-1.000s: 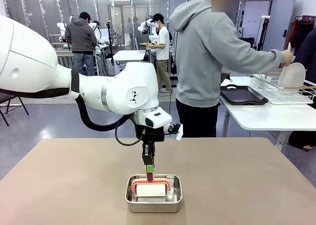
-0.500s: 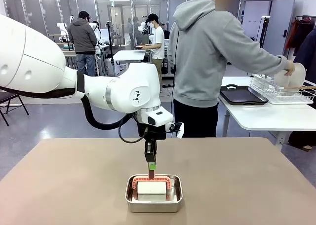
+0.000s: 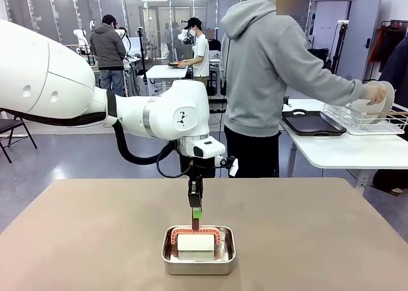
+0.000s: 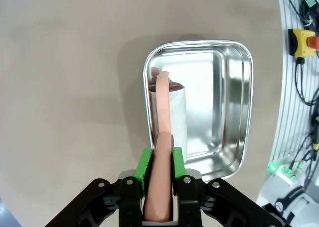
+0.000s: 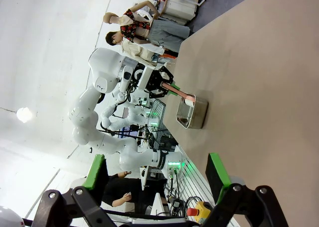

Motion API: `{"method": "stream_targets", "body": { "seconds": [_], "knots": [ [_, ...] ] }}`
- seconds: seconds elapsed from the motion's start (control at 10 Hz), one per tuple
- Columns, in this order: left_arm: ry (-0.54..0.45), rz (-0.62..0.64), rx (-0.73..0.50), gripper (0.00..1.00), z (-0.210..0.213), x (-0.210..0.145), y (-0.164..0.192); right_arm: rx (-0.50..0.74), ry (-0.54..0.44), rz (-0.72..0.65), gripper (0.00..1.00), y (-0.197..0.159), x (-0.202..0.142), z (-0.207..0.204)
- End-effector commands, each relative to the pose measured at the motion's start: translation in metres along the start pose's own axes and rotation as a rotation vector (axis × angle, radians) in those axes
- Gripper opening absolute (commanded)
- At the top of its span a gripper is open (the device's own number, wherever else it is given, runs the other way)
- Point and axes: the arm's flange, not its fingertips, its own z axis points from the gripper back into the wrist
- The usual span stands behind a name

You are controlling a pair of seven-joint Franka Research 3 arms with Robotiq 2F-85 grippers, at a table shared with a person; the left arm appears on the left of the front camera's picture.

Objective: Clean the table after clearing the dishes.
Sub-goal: Place the Lint Roller back on top of the Airtight Container.

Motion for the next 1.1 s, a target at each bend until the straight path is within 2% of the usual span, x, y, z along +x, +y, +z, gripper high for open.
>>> {"method": "stream_targets", "body": {
  "seconds": [0.0, 0.1, 0.2, 0.3, 0.4, 0.5, 0.6, 0.8, 1.0],
  "knots": [
    [0.022, -0.004, 0.015, 0.38, -0.012, -0.006, 0.011, 0.005, 0.001, 0.017, 1.0, 0.004, -0.002, 0.0],
    [0.024, -0.003, 0.021, 0.4, -0.007, -0.004, 0.01, 0.005, 0.001, 0.017, 1.0, 0.004, -0.002, 0.0],
    [0.014, -0.007, 0.025, 0.56, -0.001, -0.004, 0.008, 0.005, 0.001, 0.017, 1.0, 0.004, -0.002, 0.0],
    [0.02, -0.009, 0.031, 0.59, 0.003, -0.004, 0.006, 0.005, 0.001, 0.017, 1.0, 0.004, -0.002, 0.0],
    [0.023, -0.002, 0.029, 0.75, 0.007, -0.005, 0.006, 0.005, 0.001, 0.017, 1.0, 0.004, -0.002, 0.0],
    [0.017, 0.001, 0.035, 0.77, 0.011, -0.006, 0.005, 0.005, 0.001, 0.017, 1.0, 0.004, -0.002, 0.0],
    [0.013, 0.009, 0.039, 0.93, 0.016, -0.009, 0.004, 0.005, 0.001, 0.017, 1.0, 0.004, -0.002, 0.0],
    [0.012, 0.018, 0.057, 1.0, 0.027, -0.012, 0.003, 0.005, 0.001, 0.017, 1.0, 0.004, -0.002, 0.0],
    [0.0, 0.021, 0.064, 1.0, 0.034, -0.014, 0.003, 0.005, 0.001, 0.017, 1.0, 0.004, -0.002, 0.0]
  ]
}}
